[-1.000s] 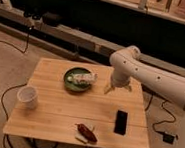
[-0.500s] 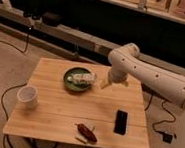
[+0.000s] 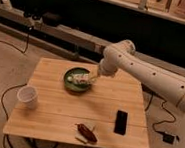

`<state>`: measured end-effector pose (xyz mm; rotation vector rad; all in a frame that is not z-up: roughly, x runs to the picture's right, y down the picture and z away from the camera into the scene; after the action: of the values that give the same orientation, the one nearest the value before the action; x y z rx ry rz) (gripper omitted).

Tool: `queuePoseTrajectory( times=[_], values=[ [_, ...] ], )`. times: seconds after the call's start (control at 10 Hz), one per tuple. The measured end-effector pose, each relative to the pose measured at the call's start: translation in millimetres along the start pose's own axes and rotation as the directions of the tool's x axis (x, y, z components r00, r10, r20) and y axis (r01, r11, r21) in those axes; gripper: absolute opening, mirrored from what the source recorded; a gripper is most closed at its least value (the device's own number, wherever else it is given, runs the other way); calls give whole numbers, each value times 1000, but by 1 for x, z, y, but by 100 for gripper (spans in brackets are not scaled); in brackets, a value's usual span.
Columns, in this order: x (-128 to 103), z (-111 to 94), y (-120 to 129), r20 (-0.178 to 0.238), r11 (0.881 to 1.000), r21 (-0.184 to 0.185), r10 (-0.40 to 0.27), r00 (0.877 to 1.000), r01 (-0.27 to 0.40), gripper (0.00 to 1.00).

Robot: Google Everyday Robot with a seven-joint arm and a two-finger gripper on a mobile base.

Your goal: Push the ceramic bowl across the table

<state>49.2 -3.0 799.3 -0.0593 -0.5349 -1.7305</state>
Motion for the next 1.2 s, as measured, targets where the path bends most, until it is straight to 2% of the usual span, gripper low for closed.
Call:
queuePoseTrajectory(
  times=[0.1,0.2,0.7,1.2],
  values=[
    [-2,3,-9,-4,999,31,-16,1000,16,53],
    [-4,4,-9,-4,999,40,-21,1000,21,48],
    [-4,5,-10,-4,999,42,-20,1000,20,47],
    [30,32,-50,-7,992,118,-47,999,47,47]
  ],
)
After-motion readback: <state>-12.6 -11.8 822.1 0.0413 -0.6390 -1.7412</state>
